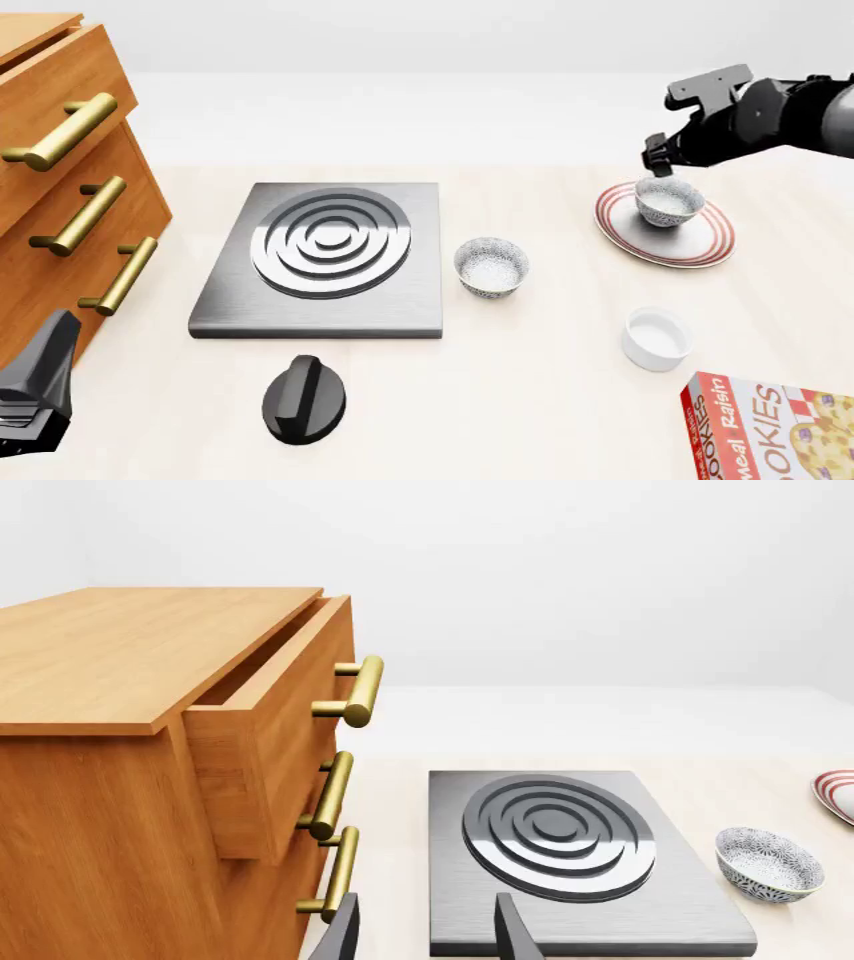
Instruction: Pick the akita bowl next to the plate and place it on the plate.
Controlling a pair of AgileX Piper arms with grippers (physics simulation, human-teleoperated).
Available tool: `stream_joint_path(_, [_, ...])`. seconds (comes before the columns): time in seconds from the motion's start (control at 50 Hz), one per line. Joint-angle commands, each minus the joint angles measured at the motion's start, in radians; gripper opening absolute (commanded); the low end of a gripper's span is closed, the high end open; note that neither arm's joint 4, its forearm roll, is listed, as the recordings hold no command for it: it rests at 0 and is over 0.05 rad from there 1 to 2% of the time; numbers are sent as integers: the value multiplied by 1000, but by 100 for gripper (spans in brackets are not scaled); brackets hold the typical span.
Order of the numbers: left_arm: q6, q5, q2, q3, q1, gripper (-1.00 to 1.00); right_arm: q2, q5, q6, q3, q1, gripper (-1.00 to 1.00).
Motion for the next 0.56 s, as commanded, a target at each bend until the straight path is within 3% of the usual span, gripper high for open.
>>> stream_joint_path(0.02, [0,0,0,0,0,100,-263,43,-33,133,16,100])
stream_joint_path(0.18, [0,0,0,0,0,100,-478,117,-58,180,25,100])
stream_joint_path(0.22, [0,0,0,0,0,100,-561,103,-66,217,26,100])
stream_joint_path(0.26, [0,0,0,0,0,100,-670,11,-94,294,37,100])
stream_joint_path(0.3, [0,0,0,0,0,100,-717,-12,-78,308,52,100])
stream_joint_path(0.32, [0,0,0,0,0,100,-790,-66,-89,344,60,100])
stream_joint_path(0.34, [0,0,0,0,0,100,-822,-119,-137,378,11,100])
stream_joint_path(0.38, [0,0,0,0,0,100,-858,-146,-137,404,17,100])
stream_joint_path(0.4, [0,0,0,0,0,100,-953,-236,-171,496,31,100])
stream_joint_path(0.42, [0,0,0,0,0,100,-956,-303,-191,553,-23,100])
stream_joint_path(0.44, [0,0,0,0,0,100,-942,-387,-228,623,-140,100])
stream_joint_path(0.46, [0,0,0,0,0,100,-951,-445,-238,677,-151,100])
stream_joint_path(0.5, [0,0,0,0,0,100,-996,-662,-275,843,-195,100])
stream_joint_path(0.52, [0,0,0,0,0,100,-1007,-725,-247,892,-219,100])
stream_joint_path(0.54, [0,0,0,0,0,100,-1007,-726,-246,893,-219,100])
stream_joint_path(0.56, [0,0,0,0,0,100,-994,-851,-156,979,-345,100])
